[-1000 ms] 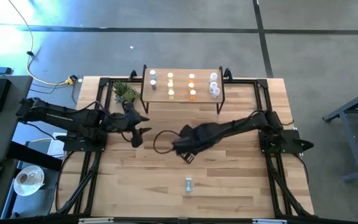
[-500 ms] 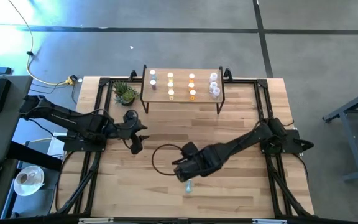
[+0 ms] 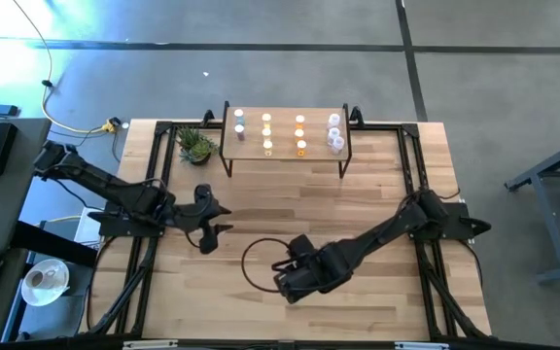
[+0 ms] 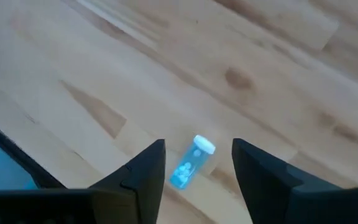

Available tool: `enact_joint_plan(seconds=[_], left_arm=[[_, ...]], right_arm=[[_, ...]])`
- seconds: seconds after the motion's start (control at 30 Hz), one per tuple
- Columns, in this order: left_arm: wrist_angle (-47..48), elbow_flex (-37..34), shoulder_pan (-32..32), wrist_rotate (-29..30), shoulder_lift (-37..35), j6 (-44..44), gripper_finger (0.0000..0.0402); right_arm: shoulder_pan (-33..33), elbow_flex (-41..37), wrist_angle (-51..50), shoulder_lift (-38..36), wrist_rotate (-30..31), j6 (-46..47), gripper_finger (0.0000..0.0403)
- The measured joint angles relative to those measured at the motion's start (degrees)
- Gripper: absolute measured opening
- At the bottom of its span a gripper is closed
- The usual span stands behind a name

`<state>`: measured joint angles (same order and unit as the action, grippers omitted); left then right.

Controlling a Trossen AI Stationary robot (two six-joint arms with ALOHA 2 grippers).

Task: Pick and place medicine bottles onto shelf by color
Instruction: Put the blue pill bottle on the shelf aligned with the blue pill bottles

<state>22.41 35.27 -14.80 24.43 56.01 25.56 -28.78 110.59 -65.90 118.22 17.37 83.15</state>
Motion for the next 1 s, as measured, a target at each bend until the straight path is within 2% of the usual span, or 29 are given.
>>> enact_joint_plan(seconds=[0.17,0.47,1.0], left_arm=[[0.1,0.0,-1.6,0.4,0.0,0.8,0.0197],[0.1,0.0,-4.1,1.6,0.0,1.3,0.0198],[0.1,0.0,-4.4,1.7,0.0,1.4,0.0198]], right_arm=[[-0.2,0.0,1.8,3.2,-5.3,5.7,0.0196],[-0.3,0.0,7.1,9.1,-14.6,9.6,0.0199],[-0.9,0.0,8.6,15.1,-16.9,12.4,0.0199]])
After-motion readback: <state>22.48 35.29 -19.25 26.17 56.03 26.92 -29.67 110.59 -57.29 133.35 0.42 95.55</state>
